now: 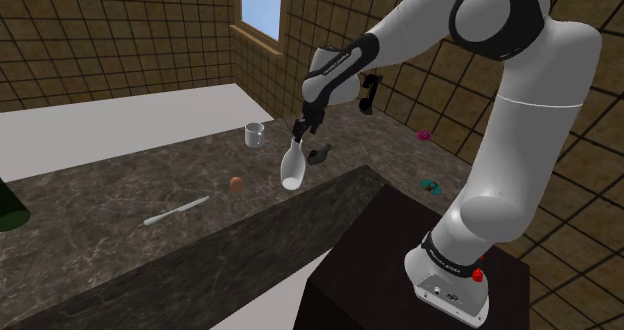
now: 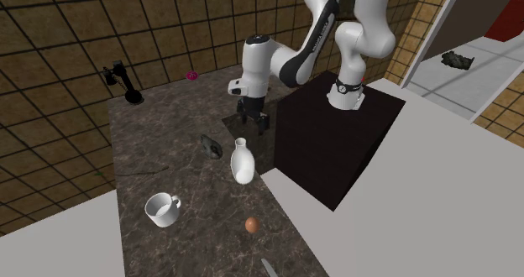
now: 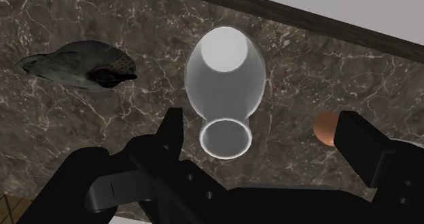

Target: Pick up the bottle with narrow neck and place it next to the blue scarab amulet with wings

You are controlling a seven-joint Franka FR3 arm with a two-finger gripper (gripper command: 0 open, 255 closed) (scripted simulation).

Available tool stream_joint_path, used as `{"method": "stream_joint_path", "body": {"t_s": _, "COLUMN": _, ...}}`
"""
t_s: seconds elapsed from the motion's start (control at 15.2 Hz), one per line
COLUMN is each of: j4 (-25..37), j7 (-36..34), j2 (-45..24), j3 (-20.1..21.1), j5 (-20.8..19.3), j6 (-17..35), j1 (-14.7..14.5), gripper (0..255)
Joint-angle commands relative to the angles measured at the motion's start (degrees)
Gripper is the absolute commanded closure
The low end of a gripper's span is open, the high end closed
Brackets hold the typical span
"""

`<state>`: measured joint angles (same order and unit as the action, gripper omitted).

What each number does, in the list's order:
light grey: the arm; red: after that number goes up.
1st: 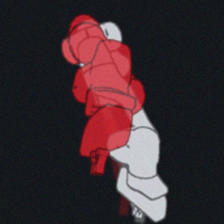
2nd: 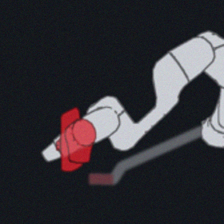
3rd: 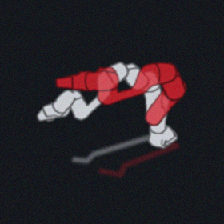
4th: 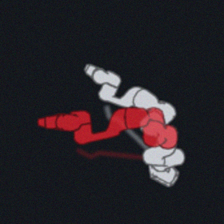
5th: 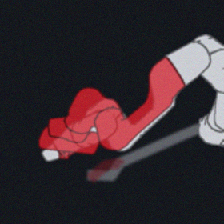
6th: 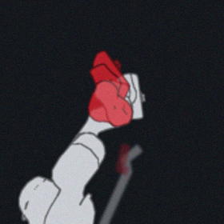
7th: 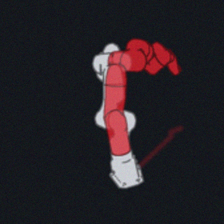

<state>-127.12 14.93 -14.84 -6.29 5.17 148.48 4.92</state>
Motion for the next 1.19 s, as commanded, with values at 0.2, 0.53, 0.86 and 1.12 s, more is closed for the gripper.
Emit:
{"method": "stream_joint_path", "body": {"t_s": 0.2, "j4": 6.4, "j7": 1.6, "j2": -9.2, "j3": 0.4, "j5": 1.1, "j6": 2.5, "j1": 1.2, "gripper": 0}}
{"method": "stream_joint_path", "body": {"t_s": 0.53, "j4": 7.4, "j7": 2.1, "j2": -12.7, "j3": 1.0, "j5": 1.8, "j6": 5.1, "j1": 1.7, "gripper": 0}}
{"method": "stream_joint_path", "body": {"t_s": 0.86, "j4": 7.7, "j7": 2.2, "j2": -13.9, "j3": 1.1, "j5": 2.0, "j6": 5.9, "j1": 1.8, "gripper": 0}}
{"method": "stream_joint_path", "body": {"t_s": 1.12, "j4": 7.7, "j7": 2.2, "j2": -13.9, "j3": 1.1, "j5": 2.0, "j6": 5.9, "j1": 1.8, "gripper": 0}}
